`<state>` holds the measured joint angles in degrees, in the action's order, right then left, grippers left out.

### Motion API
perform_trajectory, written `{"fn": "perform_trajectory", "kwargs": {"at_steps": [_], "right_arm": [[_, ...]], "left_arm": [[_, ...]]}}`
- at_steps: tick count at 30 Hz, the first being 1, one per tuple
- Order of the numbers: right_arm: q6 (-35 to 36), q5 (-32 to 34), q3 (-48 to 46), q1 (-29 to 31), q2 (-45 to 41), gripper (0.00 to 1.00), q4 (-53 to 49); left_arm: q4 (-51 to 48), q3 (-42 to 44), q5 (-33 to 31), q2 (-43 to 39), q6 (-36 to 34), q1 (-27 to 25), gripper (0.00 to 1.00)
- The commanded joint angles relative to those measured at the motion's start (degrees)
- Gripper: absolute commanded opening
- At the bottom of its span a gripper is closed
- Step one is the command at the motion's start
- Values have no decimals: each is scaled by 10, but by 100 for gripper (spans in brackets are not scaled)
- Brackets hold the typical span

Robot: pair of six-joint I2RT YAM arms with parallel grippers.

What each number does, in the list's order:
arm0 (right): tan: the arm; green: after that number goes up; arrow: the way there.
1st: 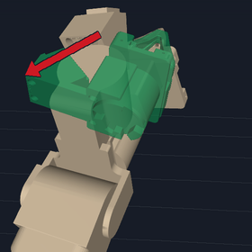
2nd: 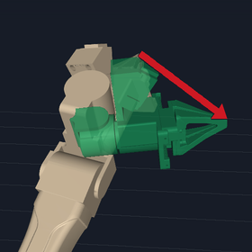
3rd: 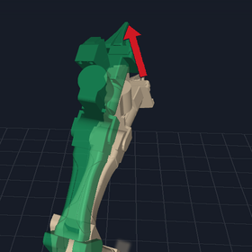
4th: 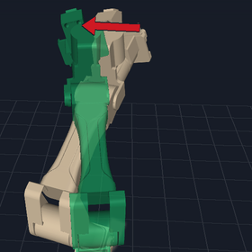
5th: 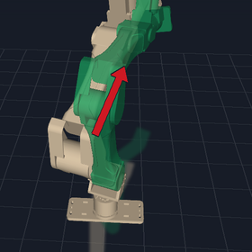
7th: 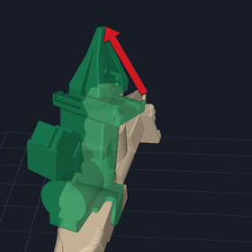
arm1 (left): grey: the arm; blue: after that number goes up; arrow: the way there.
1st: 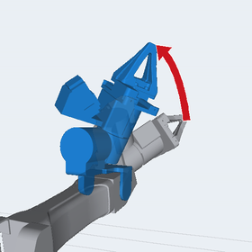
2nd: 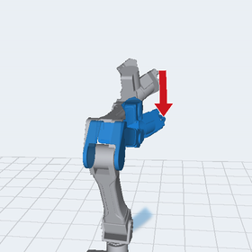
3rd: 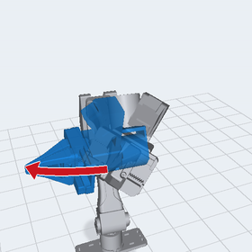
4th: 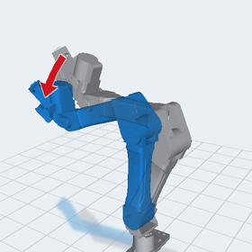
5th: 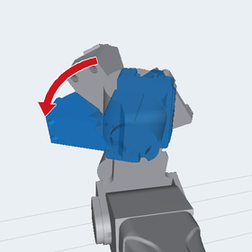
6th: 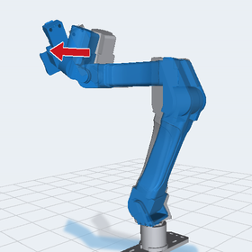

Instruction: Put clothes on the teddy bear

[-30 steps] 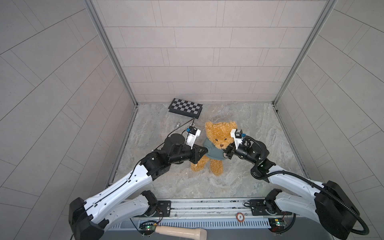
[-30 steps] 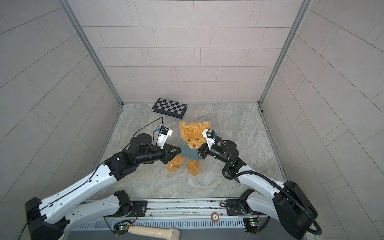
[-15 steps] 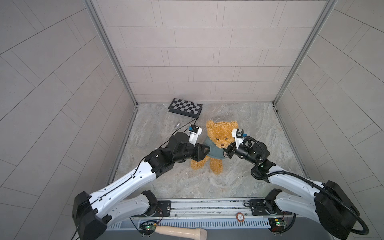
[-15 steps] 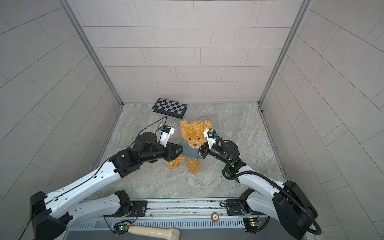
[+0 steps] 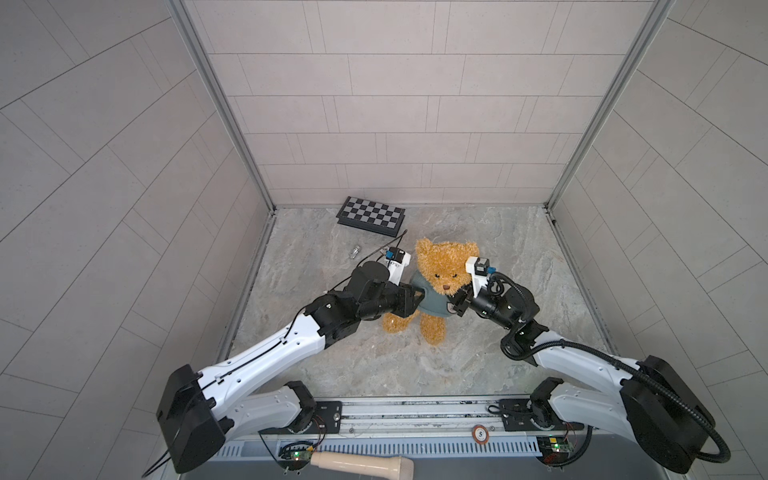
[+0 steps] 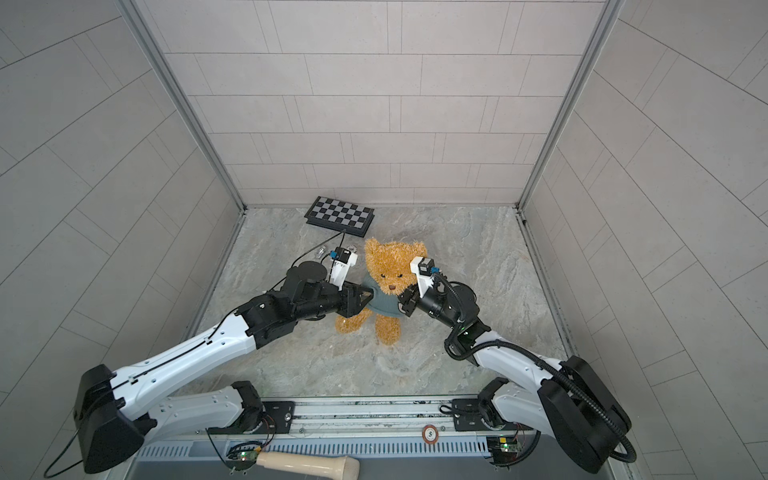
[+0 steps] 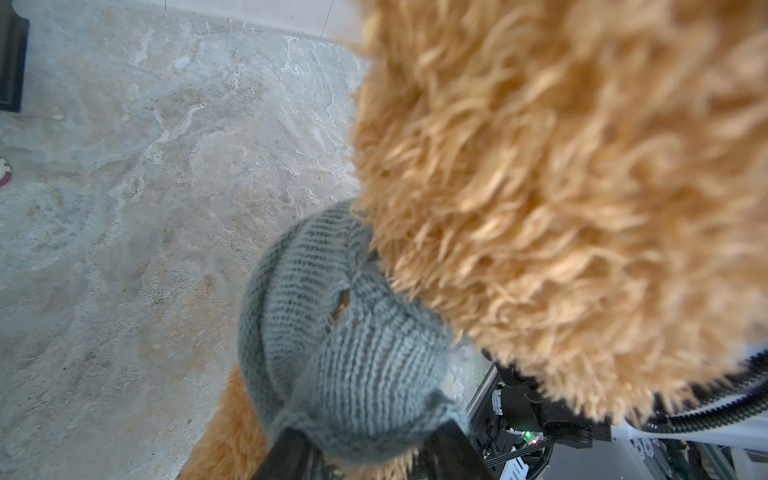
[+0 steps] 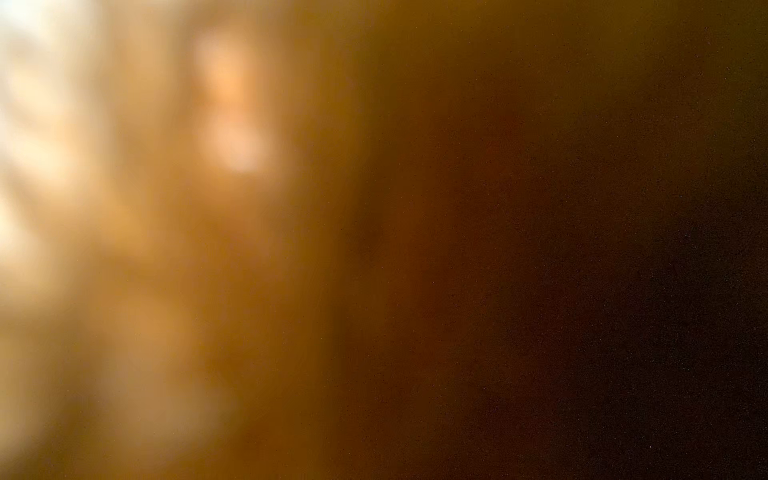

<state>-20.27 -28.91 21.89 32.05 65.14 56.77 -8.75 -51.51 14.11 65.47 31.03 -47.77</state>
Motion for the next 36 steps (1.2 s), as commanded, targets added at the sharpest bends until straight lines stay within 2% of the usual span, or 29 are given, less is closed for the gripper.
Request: {"fn": "perform_trajectory", "kwargs": {"at_steps": [1,5,9,11,13,16,19,21,25,28,29,33,34,36], "right_arm": [[-38,-28,0,7,4,0,106],[-50,-29,-5,7,14,0,129],[-55,-27,-5,7,11,0,132],[-49,-28,-6,6,4,0,123],[-33,-27,-4,6,-8,0,96],[29,1,1,4,-47,0,-18],[131,87,23,4,-96,0,-200],[178,156,33,4,-114,0,-281],[218,212,34,4,-141,0,-313],[220,185,38,4,-146,0,-304],[217,157,44,6,-150,4,-304],[204,91,54,32,-196,69,-294],[199,87,54,35,-209,78,-301],[198,88,56,35,-237,84,-329]], "left_arm": [[42,-18,-7,25,6,-2,48],[59,-21,-15,43,14,-3,42],[59,-17,-24,44,12,-2,18],[56,-11,-35,30,10,-2,0],[51,-5,-40,12,6,-2,0],[14,-8,-42,-21,-10,-1,0],[-29,-13,-14,-61,-29,4,0],[-59,-22,23,-76,-44,7,0],[-116,-36,67,-76,-52,6,0],[-95,-20,75,-79,-20,6,0],[-77,-12,70,-78,0,6,0],[-43,5,34,-71,84,43,0],[-30,14,35,-72,104,58,0],[1,35,36,-79,140,82,0]]}}
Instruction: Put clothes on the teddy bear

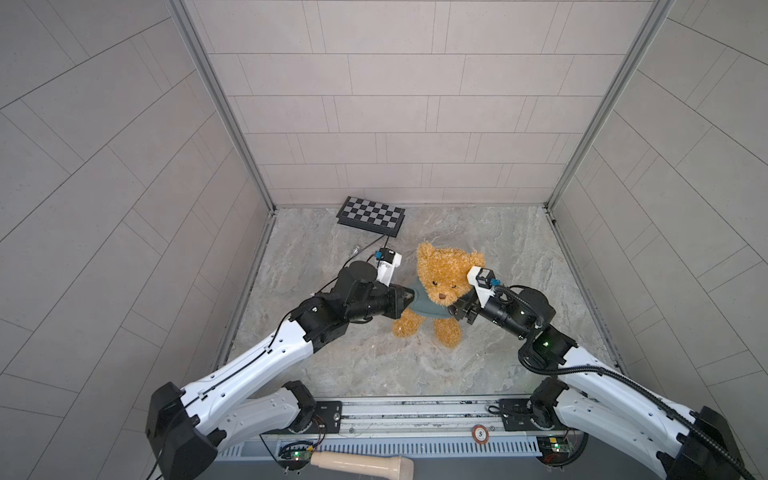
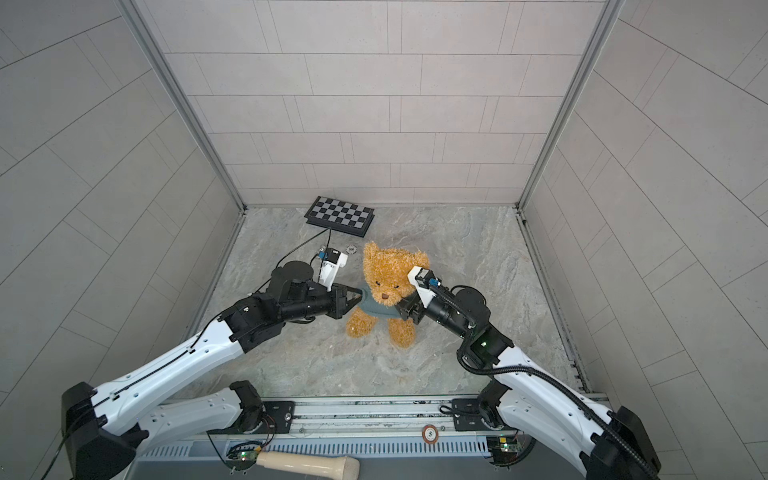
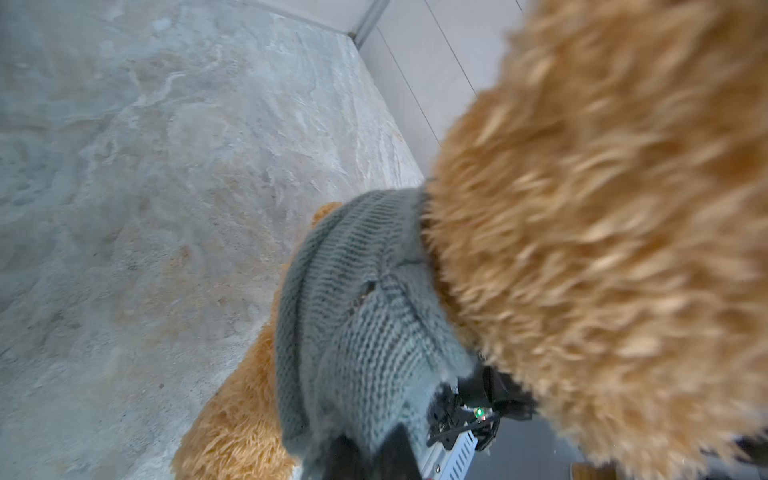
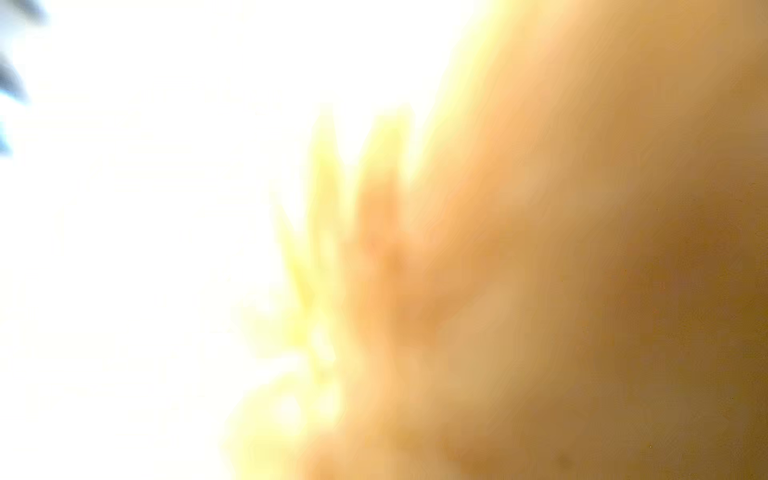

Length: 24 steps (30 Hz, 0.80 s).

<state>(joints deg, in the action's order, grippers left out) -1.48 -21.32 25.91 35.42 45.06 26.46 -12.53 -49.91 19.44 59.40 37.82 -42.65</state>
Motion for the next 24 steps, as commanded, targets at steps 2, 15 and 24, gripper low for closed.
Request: {"fn": "perform_trajectory", "kwargs": {"at_steps": [2,15,24], "right_arm": [[11,5,11,1,-59,84,-48],[79,88,-10,163,80,80,25],[96,151,20,163,208,51,105]], "left_arm": [[53,30,-16,-20,91,42,0],[155,70,-44,-14,214,39,0],[157,74,-44,6,212,30,0]]}}
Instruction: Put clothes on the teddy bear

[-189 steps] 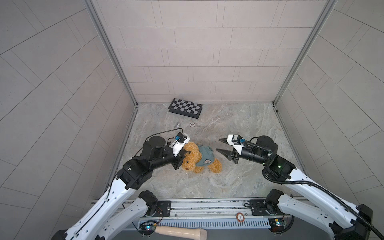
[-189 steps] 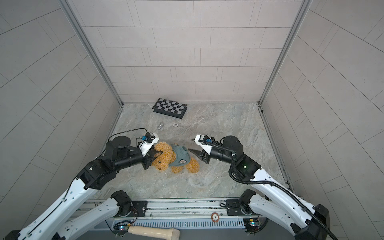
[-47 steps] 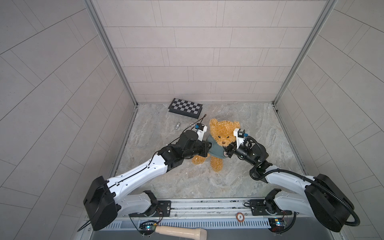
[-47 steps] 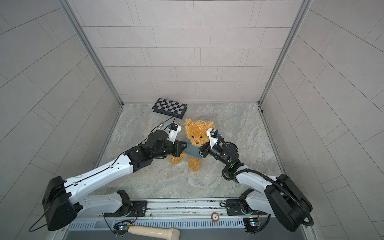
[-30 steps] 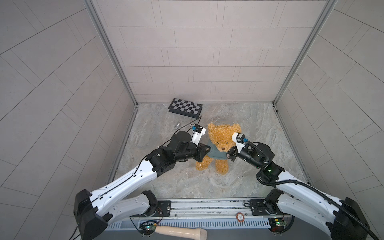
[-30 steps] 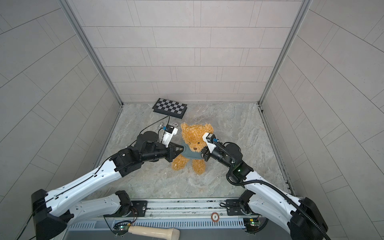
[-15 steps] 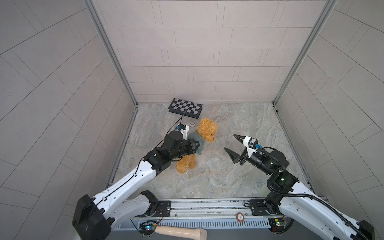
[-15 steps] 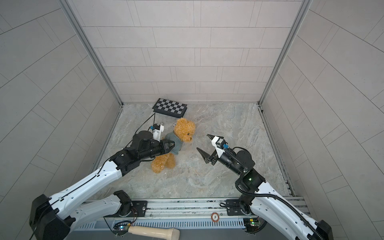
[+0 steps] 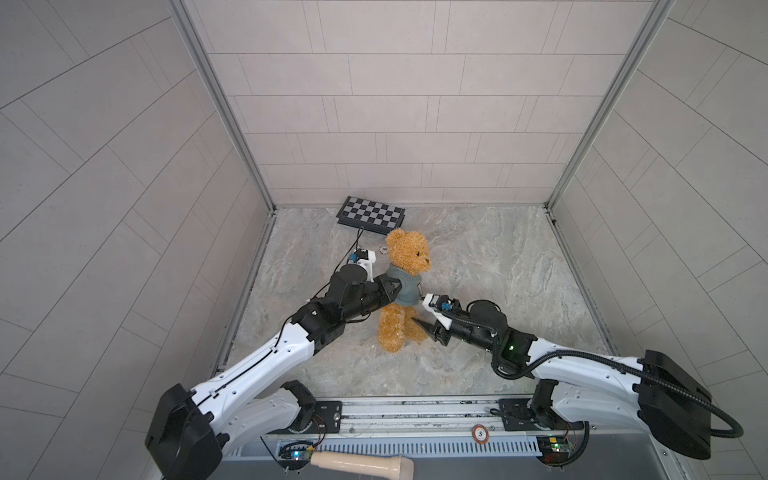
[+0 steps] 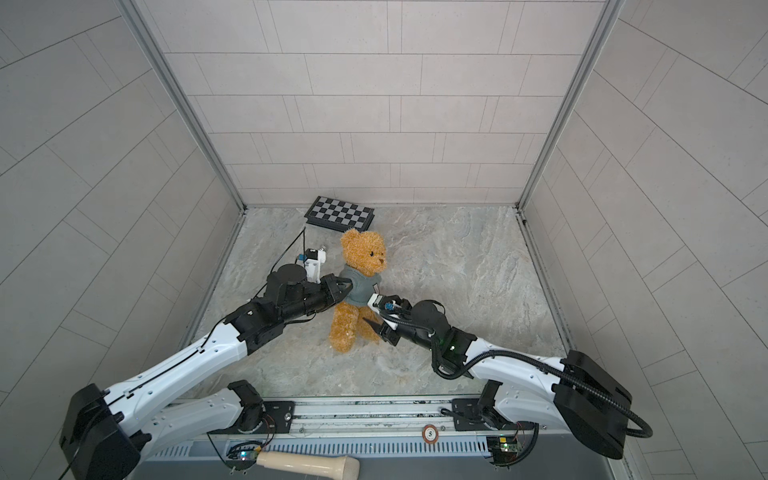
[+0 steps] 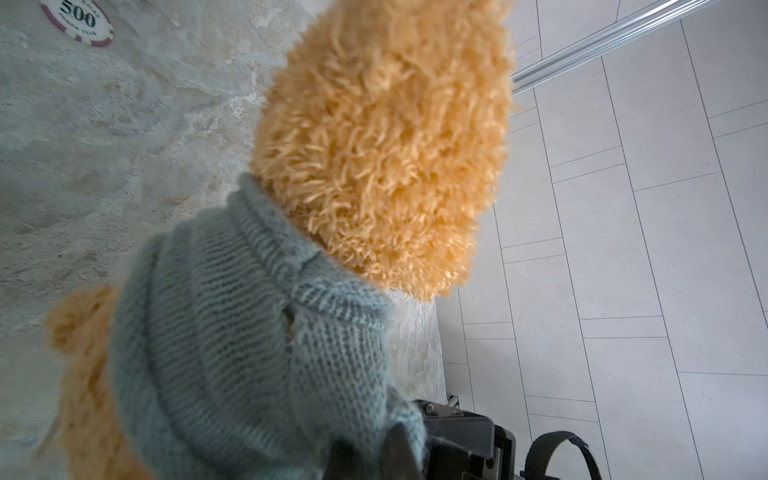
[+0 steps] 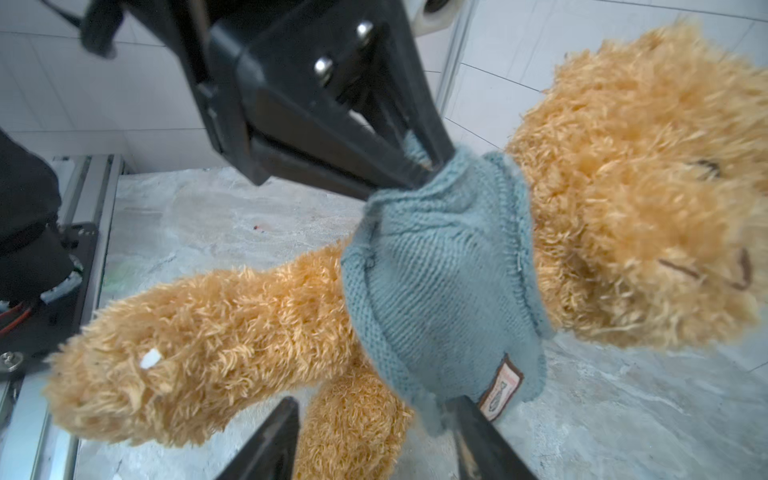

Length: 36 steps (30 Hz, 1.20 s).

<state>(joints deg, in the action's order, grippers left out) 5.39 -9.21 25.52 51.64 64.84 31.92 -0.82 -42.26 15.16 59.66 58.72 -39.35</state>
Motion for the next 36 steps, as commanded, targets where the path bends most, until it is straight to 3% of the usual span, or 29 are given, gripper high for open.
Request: {"fn": "perform_trajectory", "kwargs": {"at_steps": [1,6,14,15,20,22,26,32,34,36], "right_arm": [[29,29,27,1,16,45,52],[32,28,38,1,49,24,51],[32,51,40,-3,92,13,52],[29,63,40,-5,95,15,53],[20,86,36,-7,96,44,64],[12,90,32,-7,95,48,79],[-4,75,29,-8,100,46,116],[-20,64,36,-8,114,20,134],[-20,67,36,-8,115,4,135],[-17,84,26,-9,109,0,134]], "left_arm": [[44,0,-1,7,6,-3,0],[62,0,4,23,10,-6,0],[75,-8,31,34,9,-6,0],[73,-10,34,34,7,-6,0],[47,-11,34,23,-5,-6,0],[48,-10,35,24,-4,-7,0],[52,-13,33,29,-3,-17,0],[54,-16,30,39,-3,-29,0],[54,-16,32,37,0,-29,0],[45,-22,29,33,-6,-27,0]]}}
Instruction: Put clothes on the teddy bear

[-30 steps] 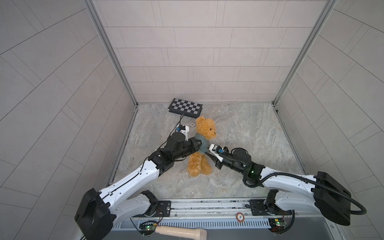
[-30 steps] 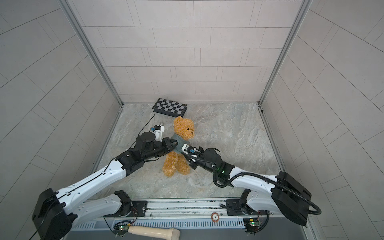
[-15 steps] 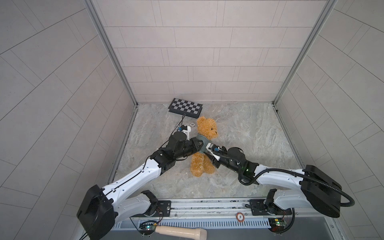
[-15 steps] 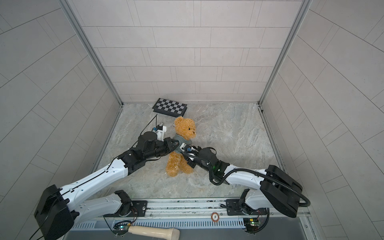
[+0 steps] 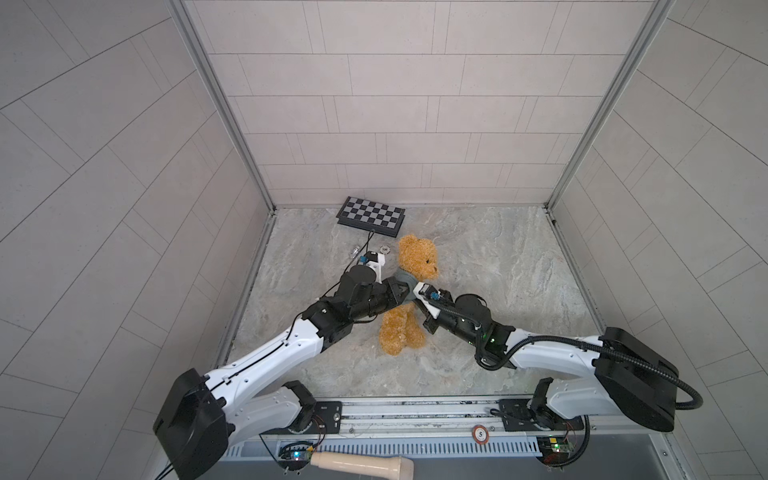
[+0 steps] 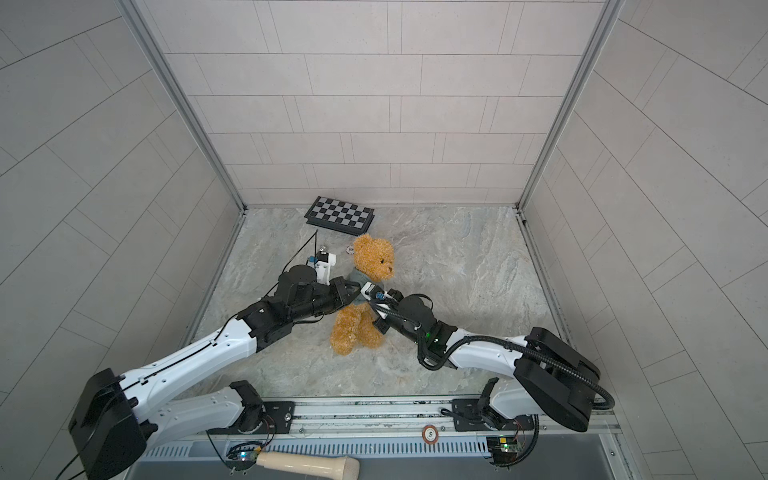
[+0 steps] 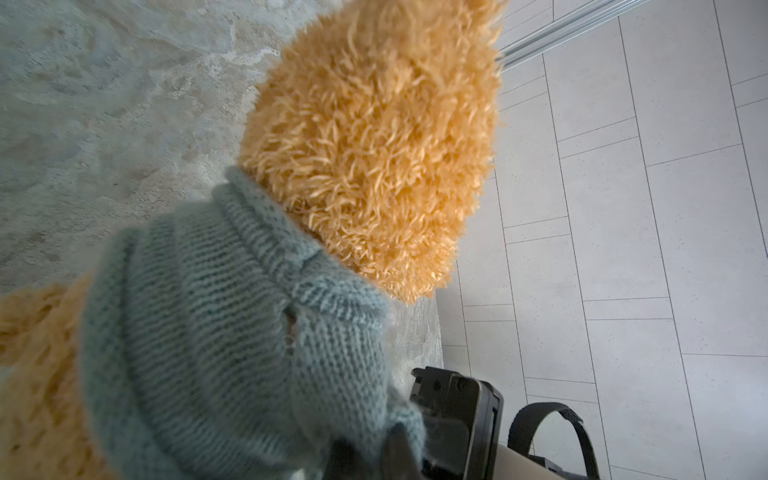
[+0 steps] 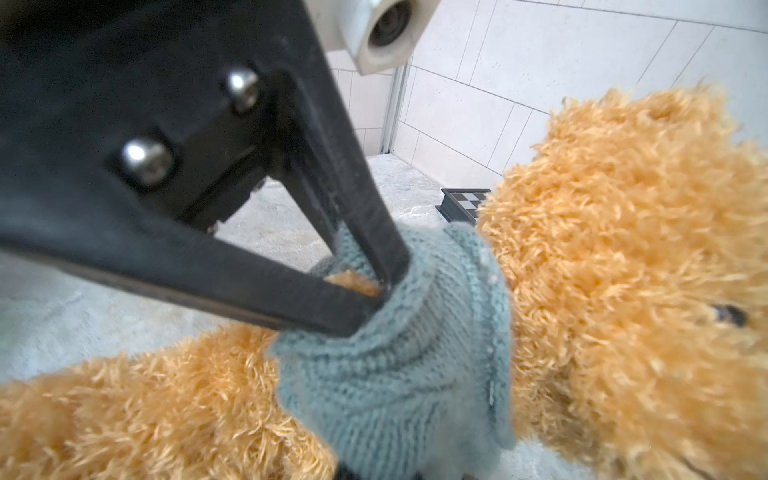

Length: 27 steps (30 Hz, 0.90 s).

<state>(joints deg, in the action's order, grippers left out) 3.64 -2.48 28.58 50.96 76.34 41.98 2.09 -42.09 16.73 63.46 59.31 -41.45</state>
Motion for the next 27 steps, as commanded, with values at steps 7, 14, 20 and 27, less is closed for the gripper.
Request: {"fn": "perform_trajectory", "kwargs": {"at_steps": [7,14,20,27], "right_arm": [[-30,92,-64,-49,-65,0,-22],[-24,134,-81,-60,-74,0,-88],[12,52,-97,-53,-121,0,-68],[-5,132,-84,-59,-83,0,-106]], "left_arm": [[-91,-48,23,-51,-64,63,0],[-111,-65,55,-45,-67,74,0],[-131,-67,82,-39,-58,76,0],[-143,-88,239,-15,-67,91,0]]}}
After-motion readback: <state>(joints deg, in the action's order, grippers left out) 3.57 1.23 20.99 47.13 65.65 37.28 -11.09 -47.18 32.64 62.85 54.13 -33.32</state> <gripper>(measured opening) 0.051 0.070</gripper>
